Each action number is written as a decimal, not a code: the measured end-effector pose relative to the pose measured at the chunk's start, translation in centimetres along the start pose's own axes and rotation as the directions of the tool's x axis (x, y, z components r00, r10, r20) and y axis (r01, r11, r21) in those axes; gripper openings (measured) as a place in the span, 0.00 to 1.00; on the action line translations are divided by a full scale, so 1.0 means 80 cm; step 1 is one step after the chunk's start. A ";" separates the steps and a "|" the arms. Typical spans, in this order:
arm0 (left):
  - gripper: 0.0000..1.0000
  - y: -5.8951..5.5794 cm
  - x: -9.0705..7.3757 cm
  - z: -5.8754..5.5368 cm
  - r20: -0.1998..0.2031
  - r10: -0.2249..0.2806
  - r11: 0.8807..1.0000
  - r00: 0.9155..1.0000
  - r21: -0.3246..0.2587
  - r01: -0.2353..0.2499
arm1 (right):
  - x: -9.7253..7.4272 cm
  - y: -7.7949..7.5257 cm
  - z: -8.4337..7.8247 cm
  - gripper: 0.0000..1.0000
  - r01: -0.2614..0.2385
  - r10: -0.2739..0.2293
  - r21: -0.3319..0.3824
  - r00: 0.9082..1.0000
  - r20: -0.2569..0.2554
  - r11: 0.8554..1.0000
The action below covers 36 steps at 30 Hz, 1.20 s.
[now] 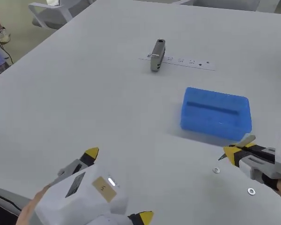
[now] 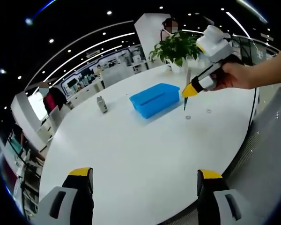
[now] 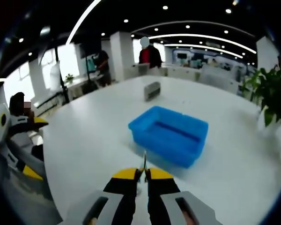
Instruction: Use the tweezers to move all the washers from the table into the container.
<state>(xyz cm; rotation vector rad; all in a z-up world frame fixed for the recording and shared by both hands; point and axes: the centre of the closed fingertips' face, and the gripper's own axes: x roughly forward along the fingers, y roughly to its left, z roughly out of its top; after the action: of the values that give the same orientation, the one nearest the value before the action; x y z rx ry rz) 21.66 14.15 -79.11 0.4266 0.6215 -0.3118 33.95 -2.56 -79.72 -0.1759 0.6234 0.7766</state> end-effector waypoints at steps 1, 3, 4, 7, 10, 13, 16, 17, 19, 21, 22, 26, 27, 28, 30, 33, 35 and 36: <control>0.94 0.000 0.000 0.000 0.001 0.000 1.000 1.000 -0.001 0.000 | 0.001 0.000 -0.002 0.04 -0.003 0.003 0.004 1.000 -0.005 1.000; 0.94 0.000 0.000 0.000 0.001 -0.001 1.000 1.000 -0.004 0.001 | 0.001 0.000 -0.004 0.04 -0.004 0.004 0.010 1.000 -0.010 1.000; 0.94 0.000 0.000 0.000 0.000 0.000 1.000 1.000 -0.004 0.000 | 0.002 -0.001 -0.006 0.04 -0.003 0.003 0.014 1.000 -0.014 1.000; 0.94 0.000 0.000 -0.001 -0.004 0.000 1.000 1.000 -0.007 0.000 | 0.000 -0.002 -0.008 0.04 0.001 0.000 0.023 1.000 -0.020 1.000; 0.94 0.000 0.001 -0.001 -0.003 -0.002 1.000 1.000 -0.006 0.002 | 0.000 -0.005 -0.013 0.04 0.001 0.000 0.031 1.000 -0.027 1.000; 0.93 0.000 0.001 -0.002 -0.011 0.000 1.000 1.000 -0.001 0.000 | 0.002 -0.005 -0.017 0.04 -0.003 0.004 0.032 0.999 -0.034 0.999; 0.93 0.000 0.001 -0.002 -0.008 0.001 1.000 1.000 -0.002 -0.001 | 0.004 -0.006 -0.022 0.04 0.001 0.000 0.023 0.999 -0.046 1.000; 0.93 0.001 0.001 -0.002 -0.008 0.002 1.000 1.000 -0.003 -0.002 | 0.005 -0.006 -0.023 0.04 0.003 -0.002 0.019 0.999 -0.049 1.000; 0.93 0.001 0.001 -0.002 -0.009 0.002 1.000 1.000 -0.003 -0.002 | 0.006 -0.005 -0.024 0.04 0.006 -0.006 0.010 0.999 -0.053 1.000; 0.93 0.001 0.001 -0.002 -0.010 0.003 1.000 1.000 -0.002 -0.003 | 0.007 -0.004 -0.027 0.04 0.013 -0.013 -0.001 0.999 -0.053 1.000; 0.93 0.001 0.001 -0.002 -0.010 0.003 1.000 1.000 -0.002 -0.003 | 0.007 -0.004 -0.025 0.04 0.017 -0.017 0.002 0.999 -0.047 1.000; 0.93 0.000 0.001 -0.003 -0.013 0.002 1.000 1.000 -0.001 -0.002 | 0.007 -0.001 -0.025 0.04 0.018 -0.017 0.006 0.999 -0.042 1.000; 0.93 0.000 0.001 -0.003 -0.014 0.002 1.000 1.000 0.001 -0.002 | 0.007 0.000 -0.025 0.04 0.017 -0.017 0.005 0.999 -0.041 1.000; 0.93 0.000 0.001 -0.003 -0.015 0.002 1.000 1.000 0.001 -0.002 | 0.007 0.001 -0.026 0.04 0.018 -0.018 0.002 0.999 -0.038 1.000; 0.93 0.000 0.001 -0.004 -0.016 0.002 1.000 1.000 0.000 -0.002 | 0.008 0.000 -0.026 0.03 0.020 -0.020 -0.003 0.999 -0.031 1.000; 0.93 0.001 0.002 -0.004 -0.018 0.003 1.000 1.000 0.002 -0.003 | 0.008 0.000 -0.026 0.03 0.023 -0.023 -0.004 0.999 -0.024 1.000; 0.93 0.001 0.002 -0.004 -0.019 0.003 1.000 1.000 0.003 -0.003 | 0.008 0.000 -0.026 0.02 0.026 -0.026 -0.010 0.999 -0.028 1.000; 0.93 0.001 0.001 -0.004 -0.017 0.004 1.000 1.000 0.003 -0.004 | 0.008 0.001 -0.026 0.02 0.027 -0.028 -0.011 0.999 -0.029 1.000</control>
<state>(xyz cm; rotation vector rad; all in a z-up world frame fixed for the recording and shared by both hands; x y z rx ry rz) 21.62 14.36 -79.40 0.4343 0.6370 -0.3053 33.28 -2.93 -81.78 -0.2058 0.6436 0.7519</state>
